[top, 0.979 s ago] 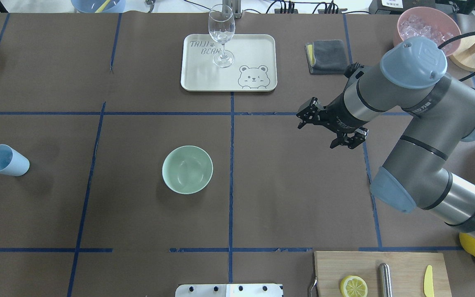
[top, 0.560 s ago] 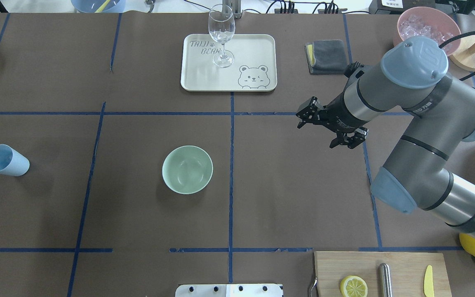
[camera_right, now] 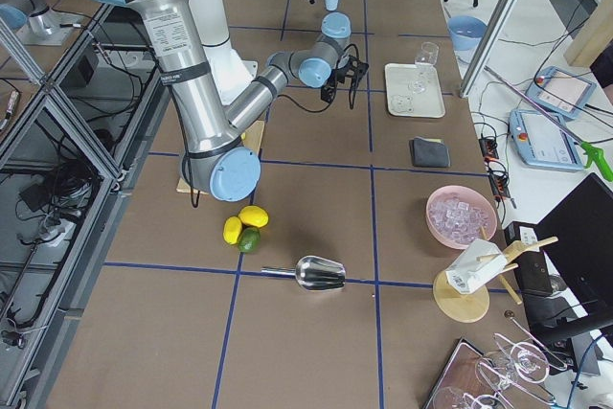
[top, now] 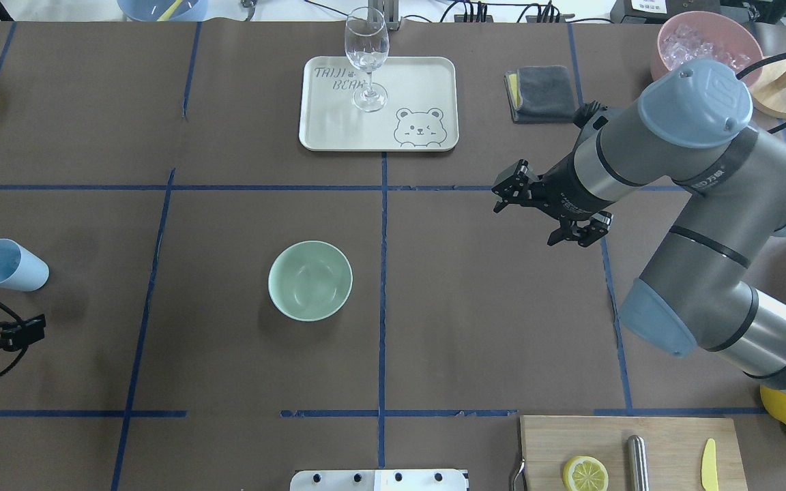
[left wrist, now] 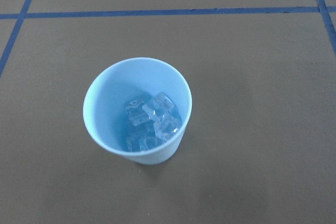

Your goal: Pour ice into bowl

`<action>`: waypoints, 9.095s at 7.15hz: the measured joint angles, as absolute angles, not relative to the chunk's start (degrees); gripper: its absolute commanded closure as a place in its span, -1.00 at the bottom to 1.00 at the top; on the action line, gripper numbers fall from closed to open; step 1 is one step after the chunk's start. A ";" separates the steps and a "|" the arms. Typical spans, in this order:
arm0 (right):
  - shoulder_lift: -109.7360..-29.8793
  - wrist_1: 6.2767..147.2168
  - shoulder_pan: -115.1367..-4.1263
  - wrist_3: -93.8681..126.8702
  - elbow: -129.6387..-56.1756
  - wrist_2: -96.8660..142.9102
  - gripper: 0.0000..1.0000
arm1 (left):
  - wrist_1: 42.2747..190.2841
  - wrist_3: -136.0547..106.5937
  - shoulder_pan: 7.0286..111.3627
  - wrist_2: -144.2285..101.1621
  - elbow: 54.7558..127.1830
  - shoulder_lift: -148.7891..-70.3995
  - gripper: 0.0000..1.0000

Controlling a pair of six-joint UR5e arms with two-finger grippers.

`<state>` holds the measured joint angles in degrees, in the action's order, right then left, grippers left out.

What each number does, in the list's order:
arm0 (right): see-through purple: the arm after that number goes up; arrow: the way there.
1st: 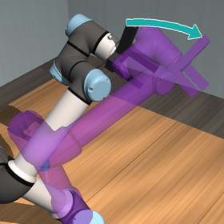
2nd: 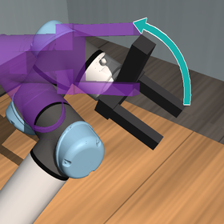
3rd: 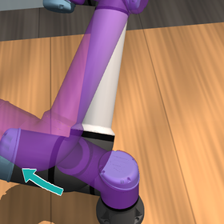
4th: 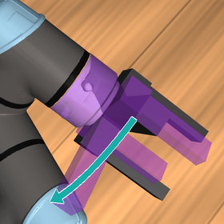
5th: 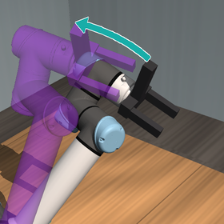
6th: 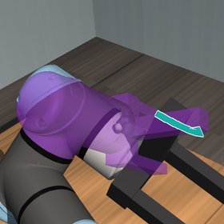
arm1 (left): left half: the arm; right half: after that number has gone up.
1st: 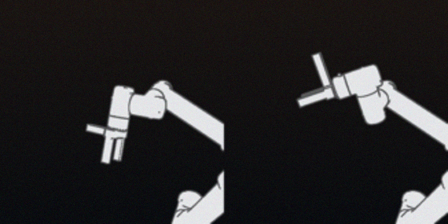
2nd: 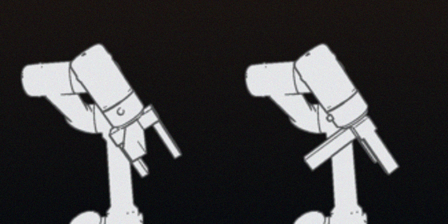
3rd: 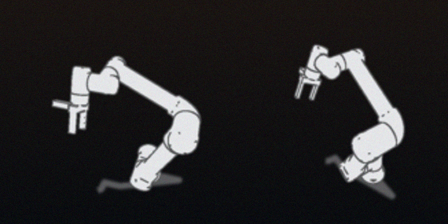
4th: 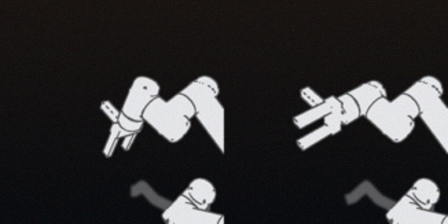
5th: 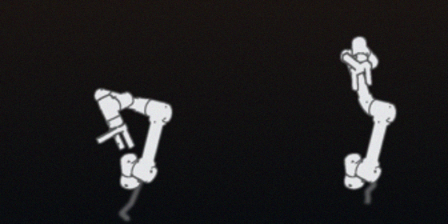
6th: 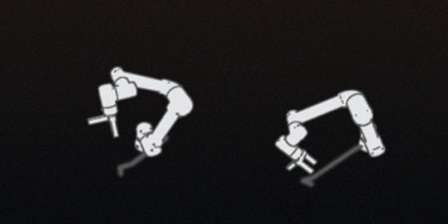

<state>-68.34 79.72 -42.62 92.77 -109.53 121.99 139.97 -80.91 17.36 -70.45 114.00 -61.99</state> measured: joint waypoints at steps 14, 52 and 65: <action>-68.23 79.72 -42.38 92.72 -109.68 121.99 -1.00 | 139.86 -96.35 8.79 -26.92 93.38 -71.42 -1.00; -69.37 79.72 -42.71 92.81 -110.85 121.98 -1.00 | 147.12 6.39 5.05 -22.16 96.99 -105.69 1.00; -69.78 79.57 -42.54 93.43 -111.11 122.25 -1.00 | 122.15 36.57 5.45 -19.87 97.13 -109.60 1.00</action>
<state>-69.78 79.57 -42.54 93.43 -111.11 122.25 122.15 36.57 5.45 -19.87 97.13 -109.60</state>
